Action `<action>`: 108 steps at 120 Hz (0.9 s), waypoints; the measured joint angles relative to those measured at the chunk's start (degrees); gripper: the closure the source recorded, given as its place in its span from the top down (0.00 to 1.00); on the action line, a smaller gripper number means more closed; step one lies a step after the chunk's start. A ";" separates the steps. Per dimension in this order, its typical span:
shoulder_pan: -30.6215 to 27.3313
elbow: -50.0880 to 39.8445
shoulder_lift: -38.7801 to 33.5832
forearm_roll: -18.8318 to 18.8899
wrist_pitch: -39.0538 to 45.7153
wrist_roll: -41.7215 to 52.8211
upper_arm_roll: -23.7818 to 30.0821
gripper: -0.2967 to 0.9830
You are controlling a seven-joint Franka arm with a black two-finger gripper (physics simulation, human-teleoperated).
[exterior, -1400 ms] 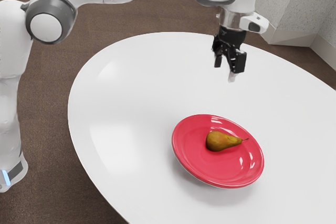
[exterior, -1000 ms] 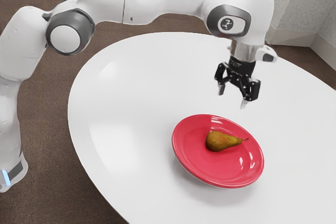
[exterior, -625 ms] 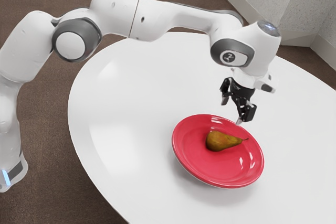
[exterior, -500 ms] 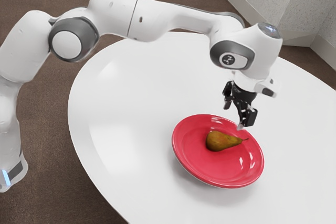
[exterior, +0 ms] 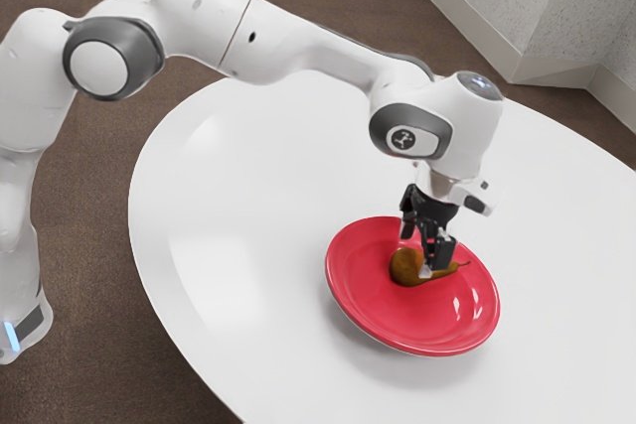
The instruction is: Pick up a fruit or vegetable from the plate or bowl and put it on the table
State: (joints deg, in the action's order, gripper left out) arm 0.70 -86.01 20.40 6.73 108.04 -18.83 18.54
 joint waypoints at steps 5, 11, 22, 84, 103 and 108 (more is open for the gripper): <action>-0.35 -0.71 0.04 -0.01 0.27 0.35 0.00 0.76; -0.63 -1.67 -0.06 0.00 0.52 0.82 0.00 0.76; -1.22 -2.36 -0.18 0.11 0.85 1.63 0.00 0.75; -1.49 -1.40 3.71 0.81 4.54 4.90 0.16 0.70; -1.94 -1.37 3.67 0.92 6.26 5.38 0.02 0.52; -1.99 -1.37 3.25 1.04 6.62 5.41 -0.02 0.50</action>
State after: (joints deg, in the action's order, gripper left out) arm -1.29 -87.39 23.64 7.77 114.66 -13.41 18.52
